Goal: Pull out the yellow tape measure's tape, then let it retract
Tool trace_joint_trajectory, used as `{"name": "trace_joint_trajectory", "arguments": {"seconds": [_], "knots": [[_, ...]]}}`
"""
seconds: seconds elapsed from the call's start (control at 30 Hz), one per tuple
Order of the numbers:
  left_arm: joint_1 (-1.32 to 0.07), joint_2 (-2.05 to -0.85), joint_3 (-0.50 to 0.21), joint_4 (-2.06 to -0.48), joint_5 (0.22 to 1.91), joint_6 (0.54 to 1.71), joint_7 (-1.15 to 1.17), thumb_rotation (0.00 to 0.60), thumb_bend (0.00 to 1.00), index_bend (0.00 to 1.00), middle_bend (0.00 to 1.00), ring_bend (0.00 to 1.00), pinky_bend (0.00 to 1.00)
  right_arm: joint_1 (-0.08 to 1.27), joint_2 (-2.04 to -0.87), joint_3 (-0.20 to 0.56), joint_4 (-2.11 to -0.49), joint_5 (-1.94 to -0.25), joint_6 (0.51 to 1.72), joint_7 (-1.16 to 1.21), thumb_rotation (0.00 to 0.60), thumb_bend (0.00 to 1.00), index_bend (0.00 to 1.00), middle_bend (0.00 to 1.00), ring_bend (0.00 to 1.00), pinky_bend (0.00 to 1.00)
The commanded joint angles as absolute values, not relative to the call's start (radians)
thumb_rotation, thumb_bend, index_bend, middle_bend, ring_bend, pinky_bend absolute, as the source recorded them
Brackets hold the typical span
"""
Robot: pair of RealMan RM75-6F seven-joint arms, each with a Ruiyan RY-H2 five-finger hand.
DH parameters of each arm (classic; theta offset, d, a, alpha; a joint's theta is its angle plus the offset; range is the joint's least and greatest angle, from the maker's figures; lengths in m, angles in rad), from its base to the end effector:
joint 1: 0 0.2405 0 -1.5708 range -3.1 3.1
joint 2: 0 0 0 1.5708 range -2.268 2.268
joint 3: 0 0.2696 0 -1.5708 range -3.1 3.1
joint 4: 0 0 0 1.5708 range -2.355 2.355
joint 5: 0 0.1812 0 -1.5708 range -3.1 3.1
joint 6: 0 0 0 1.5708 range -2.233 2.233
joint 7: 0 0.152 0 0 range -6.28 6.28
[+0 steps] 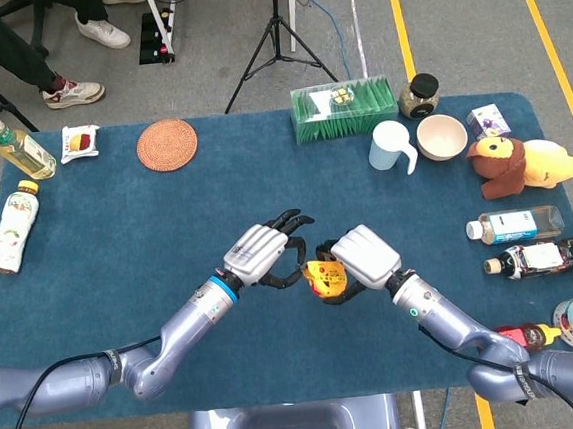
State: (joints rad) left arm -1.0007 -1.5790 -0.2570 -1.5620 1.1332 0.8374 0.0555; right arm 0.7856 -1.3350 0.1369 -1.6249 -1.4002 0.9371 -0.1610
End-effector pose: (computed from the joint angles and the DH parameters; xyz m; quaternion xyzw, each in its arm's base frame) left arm -0.0278 0.3598 -0.0094 -0.7528 -0.4140 -0.4639 0.2160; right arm -0.1205 -0.3422 0.0590 0.8002 -0.2882 0.4083 0.3315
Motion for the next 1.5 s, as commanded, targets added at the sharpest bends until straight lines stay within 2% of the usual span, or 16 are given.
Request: {"name": "trace_joint_trajectory", "arguments": {"seconds": [0.03, 0.5, 0.9, 1.5], "knots": [[-1.000, -1.580, -0.258, -1.562, 1.131, 0.839, 0.055, 0.600, 0.35, 0.55, 0.13, 0.01, 0.23, 0.785, -1.334, 0.137, -1.626, -1.399, 0.937, -0.160, 0.356, 0.10, 0.61, 0.66, 0.69, 0.58], [-0.995, -1.579, -0.259, -1.565, 1.132, 0.847, 0.056, 0.600, 0.37, 0.62, 0.14, 0.01, 0.24, 0.781, -1.329, 0.133, -1.626, -1.399, 0.937, -0.157, 0.356, 0.10, 0.61, 0.66, 0.69, 0.59], [-0.986, -1.533, -0.246, -1.586, 1.151, 0.843, 0.072, 0.600, 0.37, 0.62, 0.14, 0.01, 0.24, 0.768, -1.336, 0.127, -1.592, -1.441, 0.982, -0.160, 0.356, 0.10, 0.61, 0.66, 0.69, 0.58], [-0.926, -1.443, -0.208, -1.624, 1.151, 0.846, 0.036, 0.600, 0.37, 0.62, 0.14, 0.01, 0.24, 0.767, -1.304, 0.105, -1.575, -1.417, 0.919, -0.130, 0.357, 0.10, 0.61, 0.66, 0.69, 0.58]]}}
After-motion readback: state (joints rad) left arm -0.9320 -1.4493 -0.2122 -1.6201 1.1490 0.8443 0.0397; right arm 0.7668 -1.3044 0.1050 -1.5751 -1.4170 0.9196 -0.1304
